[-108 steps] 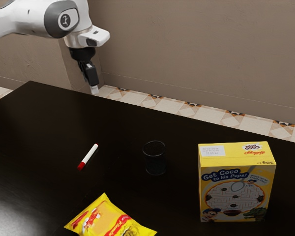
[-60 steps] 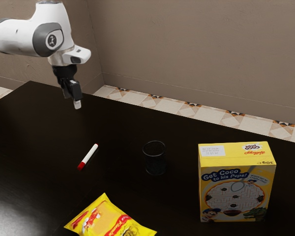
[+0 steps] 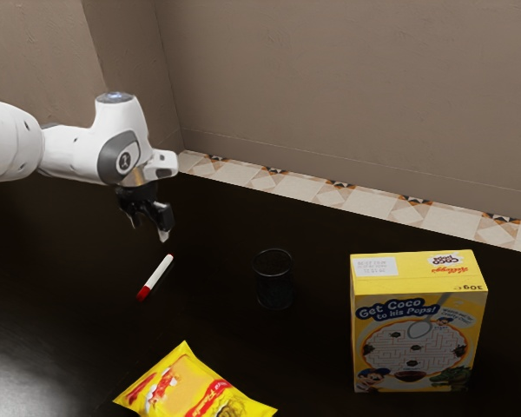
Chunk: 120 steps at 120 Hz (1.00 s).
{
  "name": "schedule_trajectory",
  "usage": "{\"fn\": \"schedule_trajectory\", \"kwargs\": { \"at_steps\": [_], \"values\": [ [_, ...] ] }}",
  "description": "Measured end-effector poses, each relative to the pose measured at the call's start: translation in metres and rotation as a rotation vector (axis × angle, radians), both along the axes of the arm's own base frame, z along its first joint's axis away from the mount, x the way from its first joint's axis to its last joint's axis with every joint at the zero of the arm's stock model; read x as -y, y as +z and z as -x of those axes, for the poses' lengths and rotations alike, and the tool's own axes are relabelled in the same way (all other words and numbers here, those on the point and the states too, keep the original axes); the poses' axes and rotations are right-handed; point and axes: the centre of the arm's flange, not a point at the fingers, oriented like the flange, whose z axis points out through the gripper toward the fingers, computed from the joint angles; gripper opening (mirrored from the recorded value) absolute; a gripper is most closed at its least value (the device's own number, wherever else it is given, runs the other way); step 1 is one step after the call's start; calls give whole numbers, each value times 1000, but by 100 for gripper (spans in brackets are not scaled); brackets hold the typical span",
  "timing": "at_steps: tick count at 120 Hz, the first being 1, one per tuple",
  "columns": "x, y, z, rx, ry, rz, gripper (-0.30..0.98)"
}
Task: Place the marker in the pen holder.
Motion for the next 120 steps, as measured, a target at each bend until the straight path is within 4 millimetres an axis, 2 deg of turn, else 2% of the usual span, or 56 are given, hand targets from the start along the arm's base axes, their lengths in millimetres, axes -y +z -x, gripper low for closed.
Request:
{"fn": "schedule_trajectory", "kwargs": {
  "at_steps": [11, 25, 46, 67, 96, 120],
  "values": [
    [-17, -15, -4, 10, 83, 13, 47],
    [-16, -36, -19, 18, 151, 40, 35],
    [-18, -59, -28, 15, 227, 58, 28],
    [-17, -87, -28, -17, 278, 66, 25],
    [-14, -99, -27, -31, 316, 66, 24],
    [-16, -99, -27, -29, 342, 66, 3]
  ]
}}
